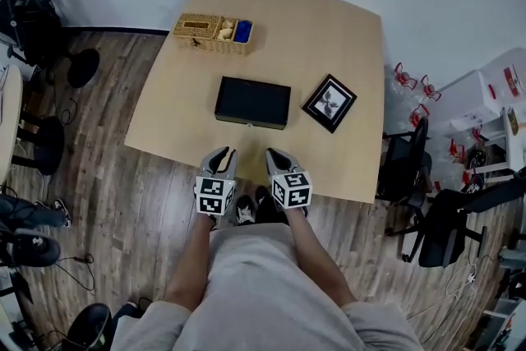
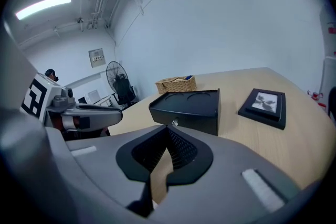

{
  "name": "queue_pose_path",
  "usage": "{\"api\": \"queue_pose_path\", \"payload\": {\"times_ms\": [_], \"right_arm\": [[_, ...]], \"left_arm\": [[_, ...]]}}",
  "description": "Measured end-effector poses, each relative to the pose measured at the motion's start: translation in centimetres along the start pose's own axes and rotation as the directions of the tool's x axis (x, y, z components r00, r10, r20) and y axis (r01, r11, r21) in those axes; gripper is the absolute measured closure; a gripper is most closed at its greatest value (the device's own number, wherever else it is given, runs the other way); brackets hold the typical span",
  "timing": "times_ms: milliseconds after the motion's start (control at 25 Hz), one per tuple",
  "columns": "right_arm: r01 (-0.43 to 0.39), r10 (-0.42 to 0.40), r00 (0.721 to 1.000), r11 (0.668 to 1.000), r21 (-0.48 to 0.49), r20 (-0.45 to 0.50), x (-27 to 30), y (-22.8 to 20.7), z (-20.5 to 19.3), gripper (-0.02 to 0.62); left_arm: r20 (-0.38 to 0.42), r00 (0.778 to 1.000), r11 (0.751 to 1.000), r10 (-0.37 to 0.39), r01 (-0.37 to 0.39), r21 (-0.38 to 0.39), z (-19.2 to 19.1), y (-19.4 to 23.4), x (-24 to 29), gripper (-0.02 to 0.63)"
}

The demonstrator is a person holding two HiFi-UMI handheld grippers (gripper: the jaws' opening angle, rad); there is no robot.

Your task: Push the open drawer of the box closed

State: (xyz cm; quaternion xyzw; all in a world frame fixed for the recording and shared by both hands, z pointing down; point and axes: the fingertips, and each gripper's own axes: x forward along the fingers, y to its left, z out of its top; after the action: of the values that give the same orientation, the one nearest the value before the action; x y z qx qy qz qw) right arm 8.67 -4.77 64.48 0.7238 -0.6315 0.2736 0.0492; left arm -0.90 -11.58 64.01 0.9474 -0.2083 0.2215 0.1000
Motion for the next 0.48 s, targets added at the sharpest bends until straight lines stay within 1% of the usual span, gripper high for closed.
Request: {"api": "queue_pose_path", "payload": {"times_ms": [120,360,480], "right_arm": [[0.008,-0.009,1.000,0.999,0.032,0.015,-0.4,0.3,-0.4,0.594],[0.052,-0.052,0.998,0.998,0.022,0.036,-2.0,0.2,-1.2,0.594],[0.059,-0.060,0.997,0.998,0.014,0.056,-2.5,0.3,-1.1,0.594]], "left_arm": [[0.010,1.000,1.000,-0.013,0.013,-0.003,-0.3,0.2,-0.3,0.500],[0.027,0.997,0.997,-0.071,0.071,-0.012,-0.3,-1.0,-0.4,0.552],[0.023,0.996,0.996,-0.089,0.090,-0.019,-0.4,-1.3,-0.2,0.554]]}}
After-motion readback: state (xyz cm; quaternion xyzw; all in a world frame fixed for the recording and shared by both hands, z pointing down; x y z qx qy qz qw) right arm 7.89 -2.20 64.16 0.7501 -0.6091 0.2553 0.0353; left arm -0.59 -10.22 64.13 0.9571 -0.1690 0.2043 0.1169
